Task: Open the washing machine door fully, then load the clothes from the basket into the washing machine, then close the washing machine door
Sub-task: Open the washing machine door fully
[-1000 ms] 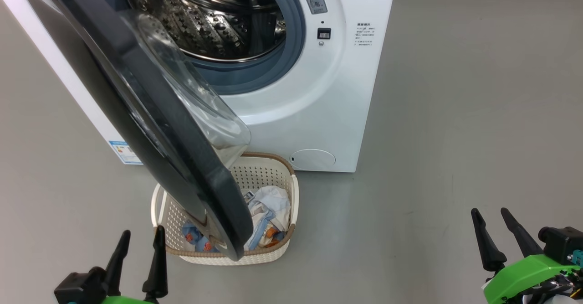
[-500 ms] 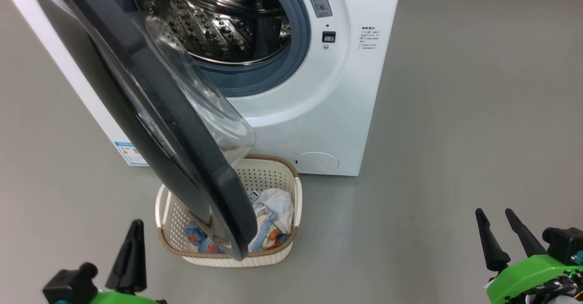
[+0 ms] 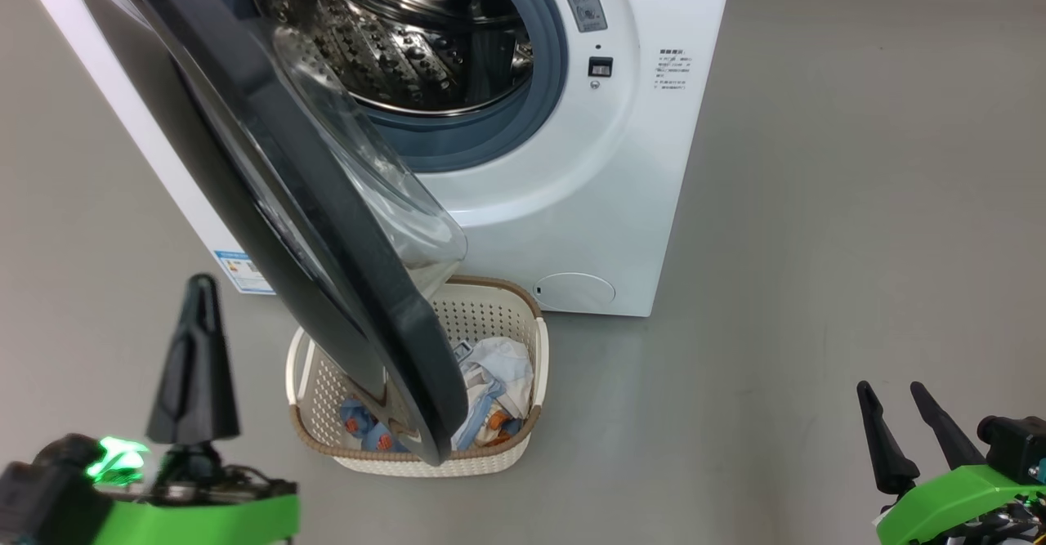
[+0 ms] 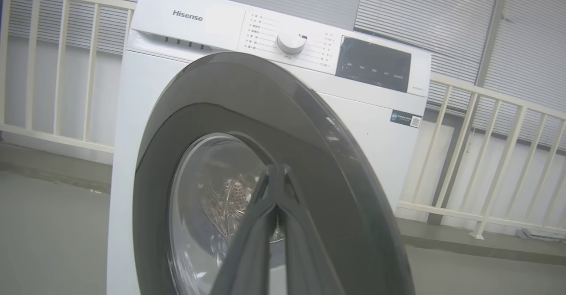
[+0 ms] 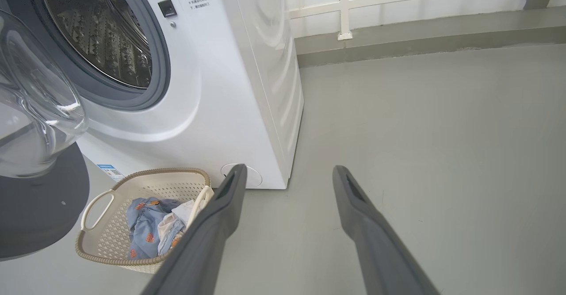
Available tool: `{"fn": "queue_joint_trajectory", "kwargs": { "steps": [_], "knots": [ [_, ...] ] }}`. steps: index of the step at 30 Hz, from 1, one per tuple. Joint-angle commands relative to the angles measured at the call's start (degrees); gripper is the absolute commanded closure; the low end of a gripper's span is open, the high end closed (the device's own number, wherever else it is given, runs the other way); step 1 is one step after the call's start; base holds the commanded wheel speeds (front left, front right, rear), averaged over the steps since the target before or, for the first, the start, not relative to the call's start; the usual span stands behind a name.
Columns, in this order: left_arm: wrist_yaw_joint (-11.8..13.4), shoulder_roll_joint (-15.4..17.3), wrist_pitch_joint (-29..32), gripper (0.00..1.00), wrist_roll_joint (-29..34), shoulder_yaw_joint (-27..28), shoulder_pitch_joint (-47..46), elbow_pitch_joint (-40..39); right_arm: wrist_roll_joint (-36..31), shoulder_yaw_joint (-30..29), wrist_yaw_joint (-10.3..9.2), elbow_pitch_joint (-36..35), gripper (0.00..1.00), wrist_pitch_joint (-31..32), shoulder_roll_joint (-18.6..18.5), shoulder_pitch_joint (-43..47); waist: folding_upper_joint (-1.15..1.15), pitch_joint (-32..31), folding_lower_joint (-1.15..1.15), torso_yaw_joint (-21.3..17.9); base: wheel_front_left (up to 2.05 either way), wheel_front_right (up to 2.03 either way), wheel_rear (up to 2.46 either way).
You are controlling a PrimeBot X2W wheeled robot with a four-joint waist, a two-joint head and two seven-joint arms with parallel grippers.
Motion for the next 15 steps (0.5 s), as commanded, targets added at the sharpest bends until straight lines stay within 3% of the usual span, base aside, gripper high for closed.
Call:
{"fn": "queue_joint_trajectory", "kwargs": {
  "steps": [1, 9, 15],
  "knots": [
    [-0.15, 0.2, -0.31, 1.0, 0.93, -0.46, -1.98, -4.98, -0.47, 0.88, 0.17, -1.53, 0.0, -0.7, -1.07, -0.01, 0.0, 0.1, 0.0, -0.02, 0.0, 0.0, 0.0],
    [-0.08, -0.07, -0.02, 1.0, 2.29, -10.62, -1.84, -11.25, -0.57, 1.15, 0.17, -1.76, 0.0, -0.7, -1.29, -0.37, 0.0, 0.33, 0.0, -0.24, 0.0, 0.0, 0.0],
    [-0.06, -0.13, 0.75, 1.0, 0.93, -19.34, -2.25, -7.27, -0.65, 1.22, 0.17, -1.86, 0.0, -0.7, -1.32, -0.71, 0.0, 0.58, 0.0, -0.4, 0.0, 0.0, 0.0]
  ]
}}
